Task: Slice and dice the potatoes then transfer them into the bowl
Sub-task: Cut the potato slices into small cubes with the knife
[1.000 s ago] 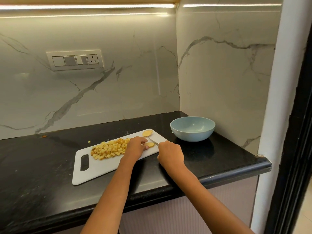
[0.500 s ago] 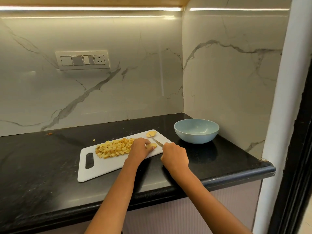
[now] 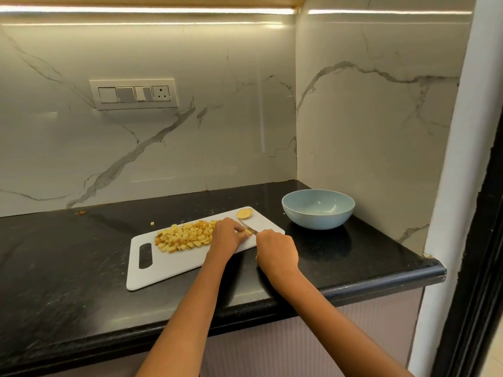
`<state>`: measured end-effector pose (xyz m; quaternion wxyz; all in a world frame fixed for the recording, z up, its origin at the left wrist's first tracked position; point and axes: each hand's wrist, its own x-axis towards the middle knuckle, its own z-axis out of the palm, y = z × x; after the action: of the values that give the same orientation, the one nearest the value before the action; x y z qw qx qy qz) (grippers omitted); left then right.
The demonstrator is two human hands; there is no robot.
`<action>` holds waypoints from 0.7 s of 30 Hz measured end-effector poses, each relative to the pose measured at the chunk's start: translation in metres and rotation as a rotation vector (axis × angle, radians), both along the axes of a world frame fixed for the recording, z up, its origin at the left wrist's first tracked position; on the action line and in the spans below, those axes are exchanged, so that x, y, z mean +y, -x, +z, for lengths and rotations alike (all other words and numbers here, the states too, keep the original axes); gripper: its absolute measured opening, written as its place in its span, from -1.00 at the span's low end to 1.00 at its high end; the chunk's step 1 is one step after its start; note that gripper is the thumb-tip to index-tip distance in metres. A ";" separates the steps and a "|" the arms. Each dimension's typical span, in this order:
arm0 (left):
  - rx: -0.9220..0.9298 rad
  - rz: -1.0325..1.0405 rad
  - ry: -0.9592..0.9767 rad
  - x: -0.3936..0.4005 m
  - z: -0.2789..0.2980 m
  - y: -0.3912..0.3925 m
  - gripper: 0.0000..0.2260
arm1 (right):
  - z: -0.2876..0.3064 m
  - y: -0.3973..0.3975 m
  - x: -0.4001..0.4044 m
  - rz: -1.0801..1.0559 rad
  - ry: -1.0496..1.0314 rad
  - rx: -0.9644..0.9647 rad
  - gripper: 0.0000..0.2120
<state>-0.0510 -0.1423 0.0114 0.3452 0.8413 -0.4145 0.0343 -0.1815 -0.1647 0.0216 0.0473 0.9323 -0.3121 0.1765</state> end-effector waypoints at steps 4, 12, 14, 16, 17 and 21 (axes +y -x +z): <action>0.003 -0.009 -0.011 -0.001 0.003 0.002 -0.89 | 0.001 -0.004 0.000 0.046 0.047 0.025 -0.76; 0.020 -0.001 0.019 -0.002 0.000 -0.001 -0.83 | 0.000 0.002 -0.004 0.051 0.058 0.061 -0.77; 0.014 0.008 0.036 -0.001 -0.003 -0.002 -0.82 | 0.001 -0.002 -0.005 0.043 0.036 0.049 -0.77; -0.002 -0.004 0.042 0.000 -0.006 -0.003 -0.80 | 0.001 -0.003 -0.006 0.025 -0.003 0.030 -0.77; -0.008 -0.009 0.044 0.000 -0.007 -0.003 -0.78 | 0.001 -0.001 -0.006 0.011 -0.025 0.009 -0.78; 0.013 0.037 0.044 0.001 -0.005 -0.008 -0.72 | 0.000 0.007 -0.006 0.002 -0.066 -0.044 -0.80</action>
<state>-0.0430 -0.1408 0.0060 0.3654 0.8413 -0.3959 0.0443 -0.1884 -0.1710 0.0214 0.0095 0.9296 -0.3179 0.1866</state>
